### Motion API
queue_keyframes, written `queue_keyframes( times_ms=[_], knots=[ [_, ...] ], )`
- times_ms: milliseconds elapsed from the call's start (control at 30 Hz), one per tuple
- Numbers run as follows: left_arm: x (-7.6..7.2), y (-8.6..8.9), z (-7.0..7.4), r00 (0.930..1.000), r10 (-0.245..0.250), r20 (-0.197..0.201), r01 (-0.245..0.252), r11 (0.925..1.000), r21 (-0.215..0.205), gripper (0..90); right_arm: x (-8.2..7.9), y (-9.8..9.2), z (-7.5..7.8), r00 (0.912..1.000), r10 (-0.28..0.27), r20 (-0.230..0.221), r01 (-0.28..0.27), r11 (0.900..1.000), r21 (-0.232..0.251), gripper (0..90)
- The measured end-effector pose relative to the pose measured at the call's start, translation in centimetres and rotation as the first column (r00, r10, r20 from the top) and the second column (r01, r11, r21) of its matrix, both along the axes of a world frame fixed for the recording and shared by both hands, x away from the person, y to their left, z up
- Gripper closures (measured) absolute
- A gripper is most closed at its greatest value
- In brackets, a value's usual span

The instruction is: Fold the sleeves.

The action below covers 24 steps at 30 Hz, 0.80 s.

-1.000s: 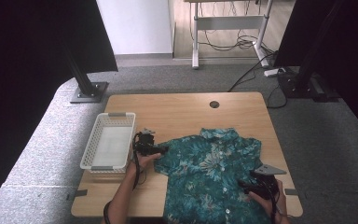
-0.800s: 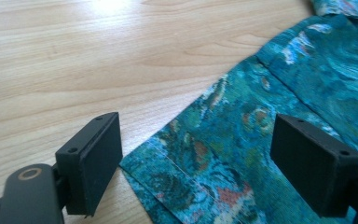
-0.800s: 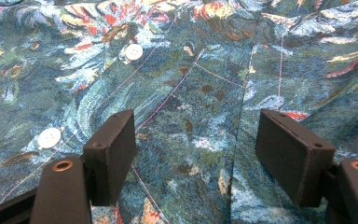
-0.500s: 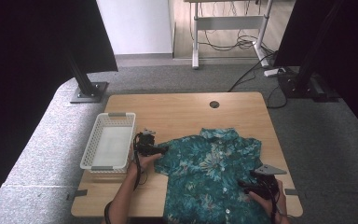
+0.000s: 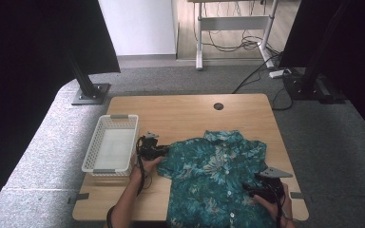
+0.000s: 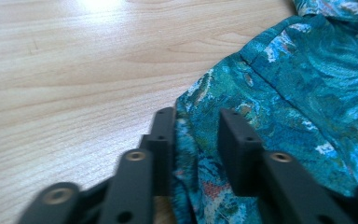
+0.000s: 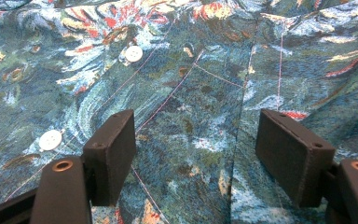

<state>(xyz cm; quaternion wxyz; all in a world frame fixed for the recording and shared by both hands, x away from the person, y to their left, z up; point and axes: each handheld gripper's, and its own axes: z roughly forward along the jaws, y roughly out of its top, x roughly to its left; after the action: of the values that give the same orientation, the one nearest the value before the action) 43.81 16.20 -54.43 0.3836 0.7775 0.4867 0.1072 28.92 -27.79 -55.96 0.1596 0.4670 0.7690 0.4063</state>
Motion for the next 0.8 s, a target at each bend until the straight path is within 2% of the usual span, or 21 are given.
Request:
queue_keyframes(
  times_ms=[100, 200, 400, 600, 800],
  knots=[
    [-0.1, -0.1, -0.1, 1.0, 0.002, -0.007, -0.002, 1.0, -0.003, 80.7, 0.0, 0.0, 0.0, 1.0, 0.0, -0.002, 0.0, 1.0, 0.005, 28.2],
    [-0.1, -0.2, -0.1, 0.9999, -0.006, -0.014, 0.006, 0.9999, -0.009, 85.6, 0.0, 0.0, 0.0, 1.0, 0.0, -0.002, 0.0, 1.0, 0.007, 28.0],
    [-0.6, -0.5, 0.6, 0.9995, -0.032, -0.001, 0.032, 0.9988, -0.036, 87.1, 0.1, -0.1, 0.0, 1.0, -0.001, -0.005, 0.001, 1.0, 0.016, 28.0],
    [-1.0, -0.7, 1.5, 0.9986, -0.053, 0.005, 0.053, 0.995, -0.085, 87.2, 0.1, -0.1, 0.0, 1.0, -0.002, -0.007, 0.003, 1.0, 0.023, 28.0],
    [-1.3, -1.4, 2.2, 0.9973, -0.073, 0.012, 0.074, 0.9927, -0.096, 87.2, 0.1, -0.1, 0.0, 0.9999, -0.003, -0.01, 0.004, 1.0, 0.03, 27.9]
  ],
)
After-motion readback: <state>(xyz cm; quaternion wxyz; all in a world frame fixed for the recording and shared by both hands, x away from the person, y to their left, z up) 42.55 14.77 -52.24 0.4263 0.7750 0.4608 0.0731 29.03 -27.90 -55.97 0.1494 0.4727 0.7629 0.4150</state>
